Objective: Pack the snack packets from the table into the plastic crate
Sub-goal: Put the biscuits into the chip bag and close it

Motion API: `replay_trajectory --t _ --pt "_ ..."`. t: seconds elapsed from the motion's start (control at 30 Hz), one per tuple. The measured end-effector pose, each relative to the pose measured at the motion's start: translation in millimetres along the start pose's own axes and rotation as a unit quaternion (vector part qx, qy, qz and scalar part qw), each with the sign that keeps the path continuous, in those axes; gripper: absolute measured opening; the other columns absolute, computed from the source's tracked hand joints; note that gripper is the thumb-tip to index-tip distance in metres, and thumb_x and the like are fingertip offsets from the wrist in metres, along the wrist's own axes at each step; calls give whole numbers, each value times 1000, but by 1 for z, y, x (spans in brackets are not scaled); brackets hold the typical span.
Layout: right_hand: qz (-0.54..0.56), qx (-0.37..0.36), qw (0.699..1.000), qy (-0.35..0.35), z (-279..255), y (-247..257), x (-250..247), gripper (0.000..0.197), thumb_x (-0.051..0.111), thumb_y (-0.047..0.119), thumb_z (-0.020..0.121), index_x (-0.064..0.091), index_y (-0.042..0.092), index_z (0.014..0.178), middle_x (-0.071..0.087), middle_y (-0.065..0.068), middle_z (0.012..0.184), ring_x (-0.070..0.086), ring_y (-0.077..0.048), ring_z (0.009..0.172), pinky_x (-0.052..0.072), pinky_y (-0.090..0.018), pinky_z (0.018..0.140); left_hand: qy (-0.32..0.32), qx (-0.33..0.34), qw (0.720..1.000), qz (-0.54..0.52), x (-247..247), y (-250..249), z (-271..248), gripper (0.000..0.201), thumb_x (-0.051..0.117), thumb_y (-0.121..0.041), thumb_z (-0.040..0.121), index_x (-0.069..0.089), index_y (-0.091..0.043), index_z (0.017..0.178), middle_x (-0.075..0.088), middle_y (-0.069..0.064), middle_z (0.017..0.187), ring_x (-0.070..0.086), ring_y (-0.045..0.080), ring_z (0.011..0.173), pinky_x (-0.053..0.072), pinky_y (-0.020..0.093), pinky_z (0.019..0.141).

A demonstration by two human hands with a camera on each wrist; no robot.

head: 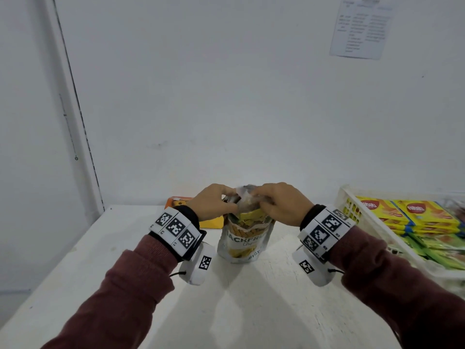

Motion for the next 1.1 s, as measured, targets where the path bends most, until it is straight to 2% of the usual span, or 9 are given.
replay_trajectory --t 0.1,0.17,0.23,0.37,0.57,0.67,0.77,0.97,1.1 --pt "-19 0 998 61 -1 10 5 44 41 48 86 62 24 117 66 -1 104 60 -20 92 48 -33 79 -4 14 1000 -11 -1 -2 -2 9 62 -34 72 61 -36 81 61 9 98 52 18 69 43 28 65" --pt "-40 6 993 113 1 10 14 56 51 63 75 60 26 117 64 1 107 59 -16 94 49 -32 81 -19 20 1000 -10 -2 0 -1 22 66 -27 79 65 -32 101 64 8 110 60 25 87 47 33 78" --pt "-92 4 980 176 4 9 30 59 66 54 72 55 27 123 60 2 118 56 -18 105 49 -35 89 -33 29 999 13 0 0 1 42 62 -13 83 59 -19 124 60 6 123 58 21 100 45 28 83" --pt "-173 20 957 232 13 17 47 43 65 36 81 57 16 119 63 -4 114 59 -23 103 48 -29 83 -51 59 996 34 5 1 5 44 59 -9 84 57 -15 127 58 7 115 54 23 108 42 28 84" --pt "-144 14 972 184 22 18 32 46 67 32 80 54 20 123 62 -1 115 57 -21 104 46 -30 81 -106 149 982 51 -1 13 -9 50 60 -56 70 65 -23 107 43 -8 108 51 9 96 43 19 82" --pt "-151 9 974 171 18 14 30 42 67 30 79 57 21 119 64 -1 111 58 -22 101 46 -29 77 -95 173 979 58 -2 17 -6 16 76 -26 74 64 -21 83 42 -12 103 51 13 86 39 12 73" --pt "-158 35 964 211 18 8 31 41 69 29 78 58 15 115 64 -4 109 59 -23 99 47 -31 78 -111 175 977 52 -3 19 0 27 69 -11 80 52 -26 66 43 -11 101 52 15 81 36 3 69" --pt "-176 48 936 300 45 -3 55 63 77 43 67 57 17 121 65 0 110 60 -20 100 52 -35 88 -136 210 968 -7 -4 23 9 38 66 -8 82 44 -34 66 47 -11 105 52 11 90 38 7 74" --pt "-189 34 924 332 59 -3 73 59 73 36 76 53 13 127 59 -5 122 55 -26 115 46 -37 98 -132 207 968 -56 0 29 16 18 62 -37 76 47 -32 67 49 -12 109 51 3 95 44 18 80"
Point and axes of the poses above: each hand's wrist, its own z-axis towards the middle knuckle, its own x-axis out of the palm, y = z × x, the point moved 7 cm from there along z, towards the middle knuckle
